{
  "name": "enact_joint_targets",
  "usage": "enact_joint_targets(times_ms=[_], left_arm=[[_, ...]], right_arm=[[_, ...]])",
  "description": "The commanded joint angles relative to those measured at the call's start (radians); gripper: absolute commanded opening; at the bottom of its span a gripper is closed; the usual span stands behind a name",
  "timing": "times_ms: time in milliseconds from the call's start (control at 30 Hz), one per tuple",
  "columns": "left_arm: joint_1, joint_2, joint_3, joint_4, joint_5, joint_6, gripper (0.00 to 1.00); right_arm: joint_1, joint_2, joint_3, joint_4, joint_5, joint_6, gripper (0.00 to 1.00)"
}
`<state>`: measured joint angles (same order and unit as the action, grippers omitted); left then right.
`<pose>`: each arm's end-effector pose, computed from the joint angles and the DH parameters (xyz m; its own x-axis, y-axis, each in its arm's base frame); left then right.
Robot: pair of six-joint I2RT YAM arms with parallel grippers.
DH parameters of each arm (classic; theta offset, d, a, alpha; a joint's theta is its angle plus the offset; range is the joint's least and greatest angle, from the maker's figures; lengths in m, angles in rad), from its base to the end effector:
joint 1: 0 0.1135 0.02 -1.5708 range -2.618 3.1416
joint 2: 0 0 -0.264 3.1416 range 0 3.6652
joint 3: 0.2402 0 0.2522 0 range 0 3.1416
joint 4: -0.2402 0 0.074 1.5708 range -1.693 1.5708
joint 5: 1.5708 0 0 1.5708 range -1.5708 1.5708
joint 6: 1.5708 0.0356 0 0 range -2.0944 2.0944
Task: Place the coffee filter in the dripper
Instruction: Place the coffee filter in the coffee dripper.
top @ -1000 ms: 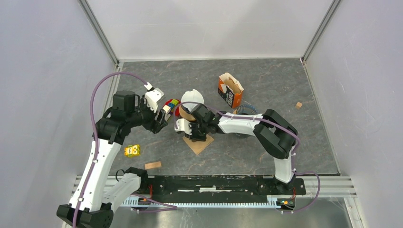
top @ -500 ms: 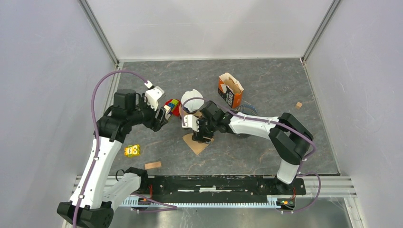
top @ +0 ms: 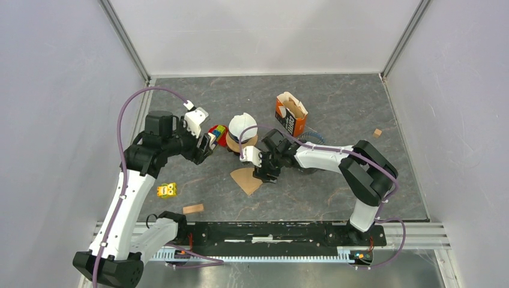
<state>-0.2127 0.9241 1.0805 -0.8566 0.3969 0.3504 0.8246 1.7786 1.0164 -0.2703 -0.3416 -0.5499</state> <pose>0.1684 -0.0504 0.3528 -0.4255 0.4158 -0.8038 0.6705 0.7414 0.0286 0.2276 0.2638 0.1537 -0.0744 -0.8059 -0.5874 -0.9939 0.1084 -0.0227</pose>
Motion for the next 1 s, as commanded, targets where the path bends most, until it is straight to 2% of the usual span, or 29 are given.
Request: enact_joint_targets(times_ms=[0,567,800,967], left_arm=[[0.006,-0.003,0.005,0.045,0.011,0.001,0.73],[0.006,0.009,-0.035,0.071,-0.002,0.027,0.74],[0.005,0.03,-0.09,0.127,0.046,0.017,0.76],[0.004,0.071,-0.105,0.202,0.2,-0.13,0.87]], right_arm=[[0.003,0.02,-0.036,0.001,-0.001,-0.018,0.65],[-0.034,0.018,-0.049,-0.013,-0.038,0.002,0.0],[-0.056,-0.11,-0.044,-0.012,-0.093,0.0,0.0],[-0.056,-0.265,-0.045,-0.029,-0.085,-0.055,0.0]])
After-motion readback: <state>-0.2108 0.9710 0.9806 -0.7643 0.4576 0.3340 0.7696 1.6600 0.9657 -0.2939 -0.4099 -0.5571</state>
